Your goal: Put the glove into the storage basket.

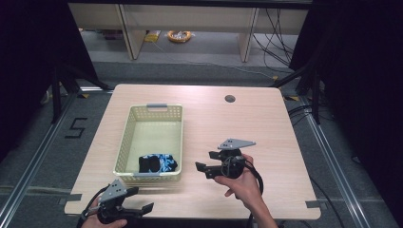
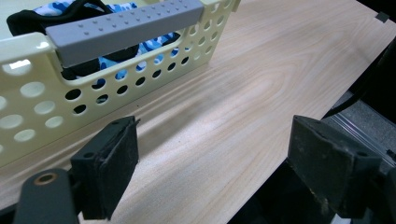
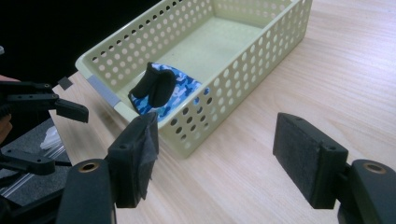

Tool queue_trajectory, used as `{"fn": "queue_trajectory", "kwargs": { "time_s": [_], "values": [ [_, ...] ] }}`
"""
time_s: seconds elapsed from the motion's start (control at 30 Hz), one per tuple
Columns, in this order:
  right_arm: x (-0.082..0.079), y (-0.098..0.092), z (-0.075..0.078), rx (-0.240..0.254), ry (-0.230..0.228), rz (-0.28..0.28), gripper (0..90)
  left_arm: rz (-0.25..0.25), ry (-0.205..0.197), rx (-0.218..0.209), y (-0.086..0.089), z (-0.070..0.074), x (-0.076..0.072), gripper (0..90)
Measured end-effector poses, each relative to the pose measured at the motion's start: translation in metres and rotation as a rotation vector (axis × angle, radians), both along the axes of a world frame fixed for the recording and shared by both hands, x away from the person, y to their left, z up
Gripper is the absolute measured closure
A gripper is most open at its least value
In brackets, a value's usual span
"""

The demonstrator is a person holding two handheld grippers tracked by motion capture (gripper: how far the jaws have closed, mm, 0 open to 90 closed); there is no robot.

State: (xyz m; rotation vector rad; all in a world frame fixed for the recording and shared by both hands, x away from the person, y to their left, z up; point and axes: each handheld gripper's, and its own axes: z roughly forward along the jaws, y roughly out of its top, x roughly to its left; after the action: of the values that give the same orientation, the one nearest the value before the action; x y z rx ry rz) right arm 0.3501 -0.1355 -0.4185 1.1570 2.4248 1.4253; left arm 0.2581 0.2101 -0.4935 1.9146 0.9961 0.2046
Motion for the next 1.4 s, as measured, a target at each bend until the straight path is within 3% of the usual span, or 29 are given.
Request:
{"fn": "queue_trajectory", "kwargs": {
  "time_s": [0.17, 0.2, 0.27, 0.43, 0.63, 0.7, 0.73, 0.83, 0.87, 0.9, 0.93, 1.07, 1.1, 1.13, 1.17, 1.2, 1.3, 1.33, 1.4],
  "values": [
    [-0.003, -0.007, -0.004, -0.019, -0.009, 0.000, 30.7, 0.005, 0.002, 0.003, -0.001, 0.000, 0.000, 16.1],
    [-0.005, -0.006, -0.004, -0.015, 0.014, -0.012, 30.6, -0.002, 0.006, 0.006, 0.000, 0.000, 0.000, 16.2],
    [-0.006, -0.009, -0.007, -0.014, 0.002, -0.006, 30.4, -0.004, 0.010, 0.009, 0.000, 0.000, 0.000, 16.2],
    [-0.010, -0.017, -0.010, -0.015, 0.023, -0.020, 29.8, -0.011, -0.004, 0.008, -0.001, -0.002, -0.001, 16.2],
    [-0.013, -0.024, -0.018, -0.015, 0.030, -0.027, 28.3, -0.015, 0.015, 0.016, -0.002, -0.002, -0.001, 16.3],
    [-0.014, -0.026, -0.020, -0.020, 0.026, -0.025, 28.2, -0.011, 0.001, 0.017, -0.002, -0.003, -0.001, 16.3],
    [-0.017, -0.025, -0.021, -0.008, 0.060, -0.039, 28.1, -0.012, 0.002, 0.016, -0.002, -0.003, -0.001, 16.3],
    [-0.018, -0.029, -0.026, -0.017, 0.032, -0.016, 26.5, -0.012, 0.004, 0.012, -0.002, -0.003, -0.001, 16.3],
    [-0.022, -0.028, -0.026, -0.002, 0.065, -0.029, 25.9, -0.014, 0.007, 0.015, -0.002, -0.003, -0.001, 16.3],
    [-0.023, -0.029, -0.027, -0.002, 0.062, -0.030, 25.3, -0.014, 0.007, 0.014, -0.002, -0.003, -0.001, 16.3],
    [-0.022, -0.031, -0.028, -0.024, 0.028, -0.015, 24.9, -0.014, 0.007, 0.014, -0.003, -0.003, -0.001, 16.3],
    [-0.027, -0.034, -0.030, -0.007, 0.055, -0.017, 24.0, -0.012, 0.006, 0.016, -0.002, -0.003, -0.001, 16.3],
    [-0.027, -0.036, -0.032, -0.013, 0.030, -0.014, 23.9, -0.012, 0.006, 0.016, -0.002, -0.003, -0.001, 16.4],
    [-0.030, -0.035, -0.032, -0.001, 0.059, -0.024, 23.7, -0.013, 0.009, 0.019, -0.002, -0.003, -0.001, 16.3],
    [-0.029, -0.037, -0.033, -0.011, 0.039, -0.016, 23.7, -0.011, 0.007, 0.018, -0.003, -0.003, -0.001, 16.3],
    [-0.031, -0.037, -0.033, 0.003, 0.061, -0.023, 23.7, -0.012, 0.008, 0.018, -0.003, -0.003, -0.001, 16.3],
    [-0.034, -0.040, -0.037, -0.008, 0.053, -0.022, 23.7, -0.011, 0.008, 0.017, -0.003, -0.004, -0.001, 16.3],
    [-0.032, -0.042, -0.039, -0.016, 0.030, -0.005, 23.7, -0.011, 0.008, 0.017, -0.003, -0.004, -0.001, 16.3],
    [-0.035, -0.042, -0.040, -0.022, 0.046, -0.019, 23.7, -0.014, 0.007, 0.022, -0.003, -0.004, -0.001, 16.3]
  ]
}}
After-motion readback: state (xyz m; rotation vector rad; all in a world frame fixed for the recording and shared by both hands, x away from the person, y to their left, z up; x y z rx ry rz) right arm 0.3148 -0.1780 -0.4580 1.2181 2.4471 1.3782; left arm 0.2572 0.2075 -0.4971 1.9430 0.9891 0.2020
